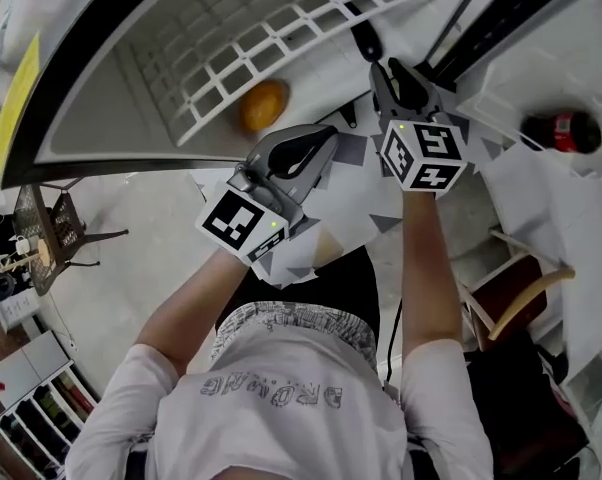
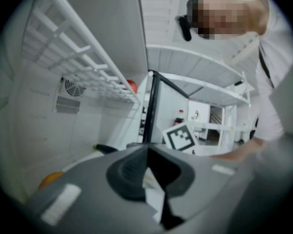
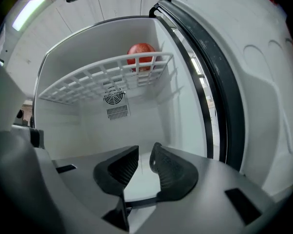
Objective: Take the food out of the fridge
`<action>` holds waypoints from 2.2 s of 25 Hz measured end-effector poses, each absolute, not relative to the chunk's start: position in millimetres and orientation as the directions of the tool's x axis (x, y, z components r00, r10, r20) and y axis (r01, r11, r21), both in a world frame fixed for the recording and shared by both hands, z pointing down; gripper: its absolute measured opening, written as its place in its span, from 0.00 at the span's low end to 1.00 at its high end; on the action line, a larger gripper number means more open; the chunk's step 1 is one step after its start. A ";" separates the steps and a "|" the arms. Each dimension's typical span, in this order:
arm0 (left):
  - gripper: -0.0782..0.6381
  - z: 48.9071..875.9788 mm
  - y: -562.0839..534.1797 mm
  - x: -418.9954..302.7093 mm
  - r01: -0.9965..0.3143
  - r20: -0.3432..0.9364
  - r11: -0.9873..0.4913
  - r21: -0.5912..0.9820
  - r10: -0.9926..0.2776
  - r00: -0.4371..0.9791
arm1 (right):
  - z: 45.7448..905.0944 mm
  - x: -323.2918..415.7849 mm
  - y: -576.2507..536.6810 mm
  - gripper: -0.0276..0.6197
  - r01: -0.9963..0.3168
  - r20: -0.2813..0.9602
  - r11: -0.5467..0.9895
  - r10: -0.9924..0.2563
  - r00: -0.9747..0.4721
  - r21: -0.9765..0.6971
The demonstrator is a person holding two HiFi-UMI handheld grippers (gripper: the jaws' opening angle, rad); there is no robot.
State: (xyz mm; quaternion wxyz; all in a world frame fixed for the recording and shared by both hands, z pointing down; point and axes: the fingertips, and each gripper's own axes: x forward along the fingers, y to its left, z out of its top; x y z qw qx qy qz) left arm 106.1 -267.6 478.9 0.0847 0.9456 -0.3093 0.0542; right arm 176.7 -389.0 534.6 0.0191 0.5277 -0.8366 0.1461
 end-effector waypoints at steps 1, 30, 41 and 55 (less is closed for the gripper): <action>0.12 480.5 -269.9 105.5 -0.596 0.155 -0.794 0.124 -0.577 0.802 | 538.5 175.5 -392.2 0.20 -0.889 0.190 0.401 -0.877 -0.442 -0.220; 0.12 488.4 -284.4 91.3 -0.626 0.148 -0.772 0.108 -0.610 0.778 | 577.2 166.1 -432.0 0.29 -0.914 0.287 0.387 -0.867 -0.406 -0.123; 0.12 457.0 -268.1 91.4 -0.609 0.141 -0.784 0.121 -0.594 0.792 | 537.6 174.1 -395.4 0.28 -0.918 0.286 0.366 -0.873 -0.395 -0.151; 0.12 404.6 -233.7 86.4 -0.561 0.103 -0.817 0.132 -0.552 0.828 | 494.5 178.7 -327.9 0.28 -0.935 0.320 0.317 -0.880 -0.351 -0.157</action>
